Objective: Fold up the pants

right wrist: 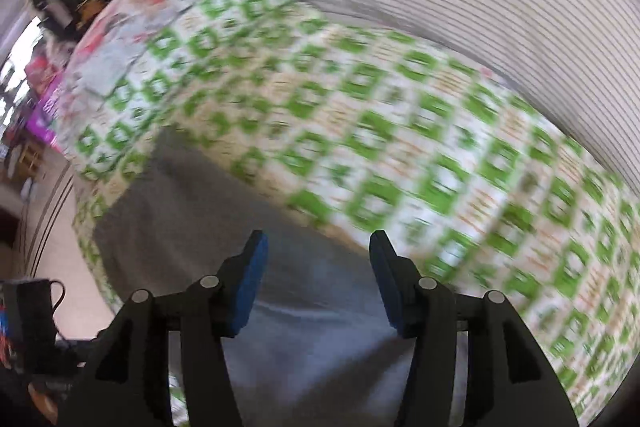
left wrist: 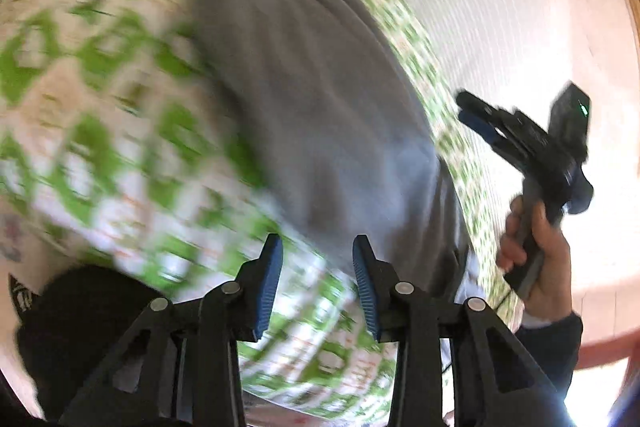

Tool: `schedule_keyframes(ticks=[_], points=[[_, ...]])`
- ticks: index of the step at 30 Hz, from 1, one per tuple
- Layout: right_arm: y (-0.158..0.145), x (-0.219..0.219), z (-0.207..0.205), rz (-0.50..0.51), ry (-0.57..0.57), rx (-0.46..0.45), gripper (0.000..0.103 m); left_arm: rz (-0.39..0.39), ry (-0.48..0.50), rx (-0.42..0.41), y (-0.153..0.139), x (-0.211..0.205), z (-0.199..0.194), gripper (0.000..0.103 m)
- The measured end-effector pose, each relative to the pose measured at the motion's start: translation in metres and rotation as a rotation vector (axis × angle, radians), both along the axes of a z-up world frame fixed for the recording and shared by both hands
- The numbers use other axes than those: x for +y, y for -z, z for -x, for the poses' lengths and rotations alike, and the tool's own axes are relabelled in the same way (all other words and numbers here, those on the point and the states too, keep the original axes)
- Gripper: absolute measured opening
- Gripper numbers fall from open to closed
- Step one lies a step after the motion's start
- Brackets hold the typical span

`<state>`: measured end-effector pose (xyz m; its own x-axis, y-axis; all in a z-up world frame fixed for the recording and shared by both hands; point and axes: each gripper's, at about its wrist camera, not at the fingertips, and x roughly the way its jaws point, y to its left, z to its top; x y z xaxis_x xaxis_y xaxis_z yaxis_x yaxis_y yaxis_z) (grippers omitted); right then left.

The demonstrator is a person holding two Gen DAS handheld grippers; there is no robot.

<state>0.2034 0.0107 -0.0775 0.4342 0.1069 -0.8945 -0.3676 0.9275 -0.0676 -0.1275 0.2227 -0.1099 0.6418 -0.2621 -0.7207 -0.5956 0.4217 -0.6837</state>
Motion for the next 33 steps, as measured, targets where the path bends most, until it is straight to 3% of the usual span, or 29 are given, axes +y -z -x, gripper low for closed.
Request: schedule_keyframes(ticks=[5, 10, 15, 24, 33], points=[[0.011, 0.048, -0.012, -0.07, -0.089, 0.059, 0.055, 0.028, -0.101, -0.005, 0.003, 0.022, 0.015, 0.039], [0.026, 0.095, -0.021, -0.038, -0.175, 0.088, 0.055, 0.066, -0.136, -0.022, 0.013, 0.045, 0.022, 0.04], [0.032, 0.118, -0.034, -0.024, -0.221, 0.109, 0.055, 0.079, -0.142, -0.04, 0.014, 0.062, 0.018, 0.041], [0.044, 0.145, -0.056, -0.026, -0.255, 0.13, 0.057, 0.106, -0.182, -0.078, 0.02, 0.078, 0.004, 0.052], [0.073, 0.165, -0.075, 0.01, -0.279, 0.152, 0.06, 0.118, -0.235, -0.095, 0.033, 0.092, -0.005, 0.053]])
